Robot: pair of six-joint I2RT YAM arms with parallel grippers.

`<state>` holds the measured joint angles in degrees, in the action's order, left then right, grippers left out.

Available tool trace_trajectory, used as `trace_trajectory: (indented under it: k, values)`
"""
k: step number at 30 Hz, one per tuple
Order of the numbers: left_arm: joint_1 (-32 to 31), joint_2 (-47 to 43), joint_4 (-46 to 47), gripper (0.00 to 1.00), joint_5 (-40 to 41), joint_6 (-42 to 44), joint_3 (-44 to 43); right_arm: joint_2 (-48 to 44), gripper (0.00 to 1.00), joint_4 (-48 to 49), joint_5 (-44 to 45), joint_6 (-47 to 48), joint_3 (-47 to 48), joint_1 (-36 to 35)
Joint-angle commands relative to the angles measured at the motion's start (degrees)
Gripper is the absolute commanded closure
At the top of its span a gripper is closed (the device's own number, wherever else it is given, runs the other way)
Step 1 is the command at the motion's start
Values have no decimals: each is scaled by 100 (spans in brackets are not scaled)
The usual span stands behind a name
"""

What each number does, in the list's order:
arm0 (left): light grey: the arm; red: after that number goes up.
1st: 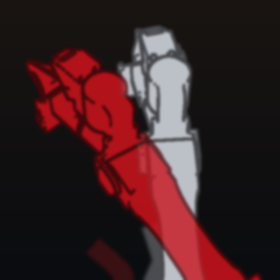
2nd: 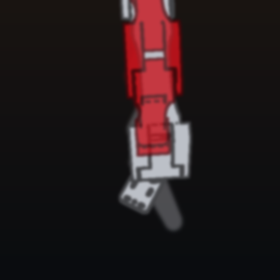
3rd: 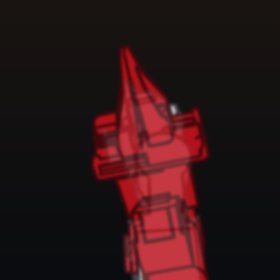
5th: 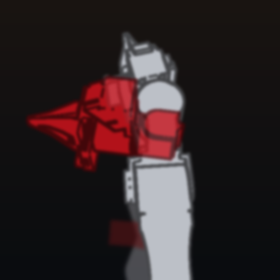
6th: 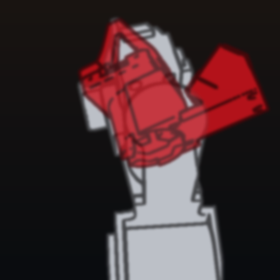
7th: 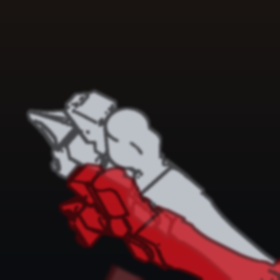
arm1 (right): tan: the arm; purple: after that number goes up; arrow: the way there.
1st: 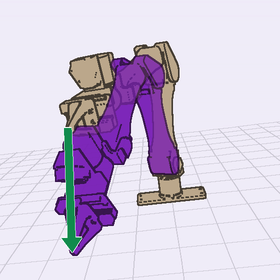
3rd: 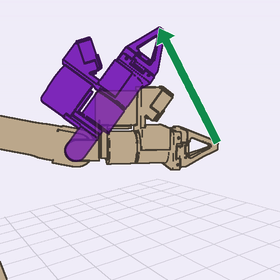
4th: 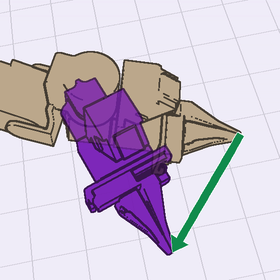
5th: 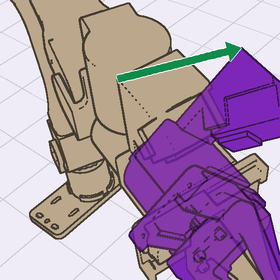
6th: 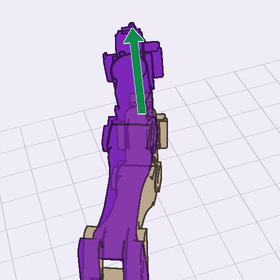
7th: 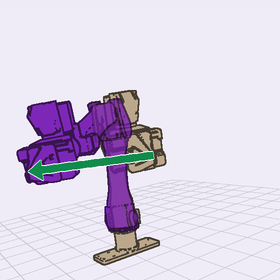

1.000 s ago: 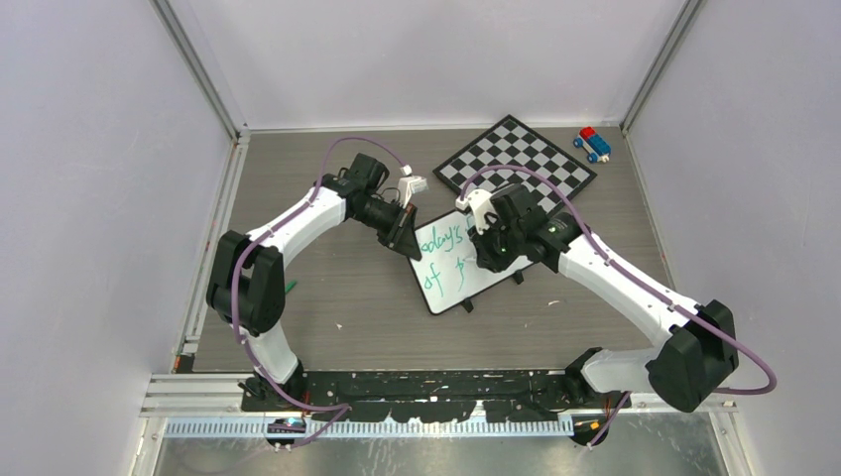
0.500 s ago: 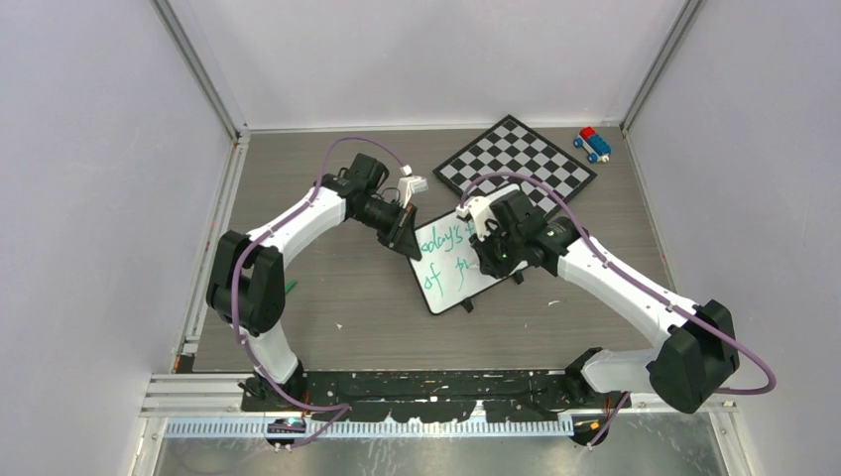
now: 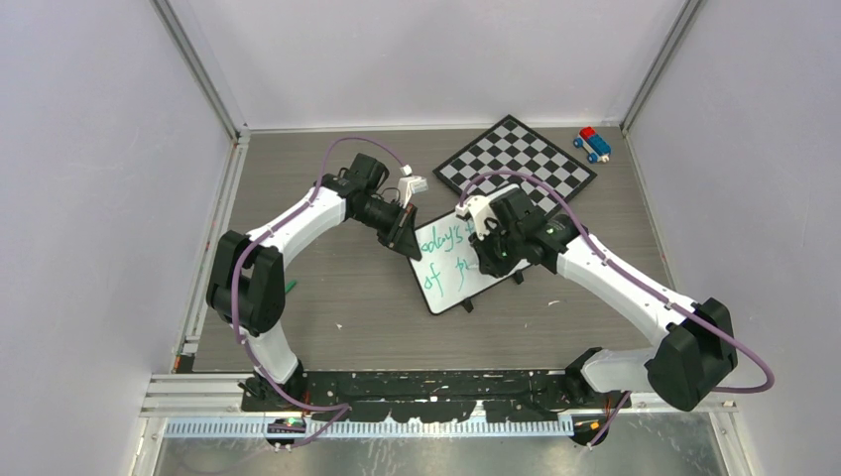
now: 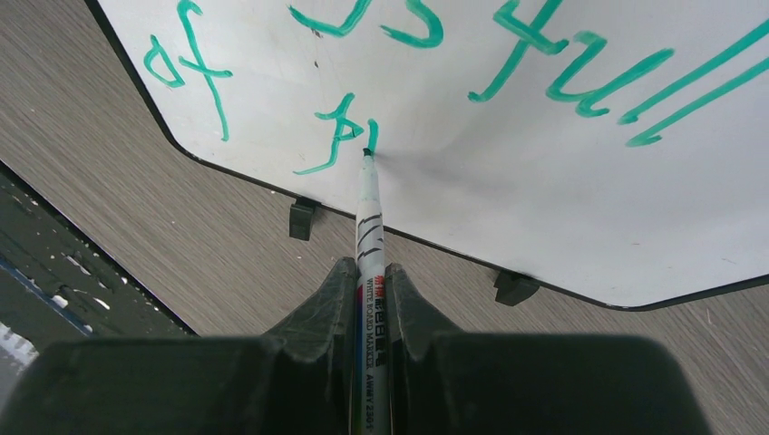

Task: Write a sentence on the whiteboard

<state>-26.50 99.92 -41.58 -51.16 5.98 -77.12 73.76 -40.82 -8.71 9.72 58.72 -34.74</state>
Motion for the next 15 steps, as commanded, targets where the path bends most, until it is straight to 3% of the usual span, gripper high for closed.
trace_trajectory:
  k: [1, 15]
  values:
    - [5, -19, 24, 100, 287, -9, -44, 64, 100, 215, -87, -13, 395, 21]
    - [5, -25, 22, 100, 297, 9, -32, 40, 100, 164, 156, 114, 485, 225]
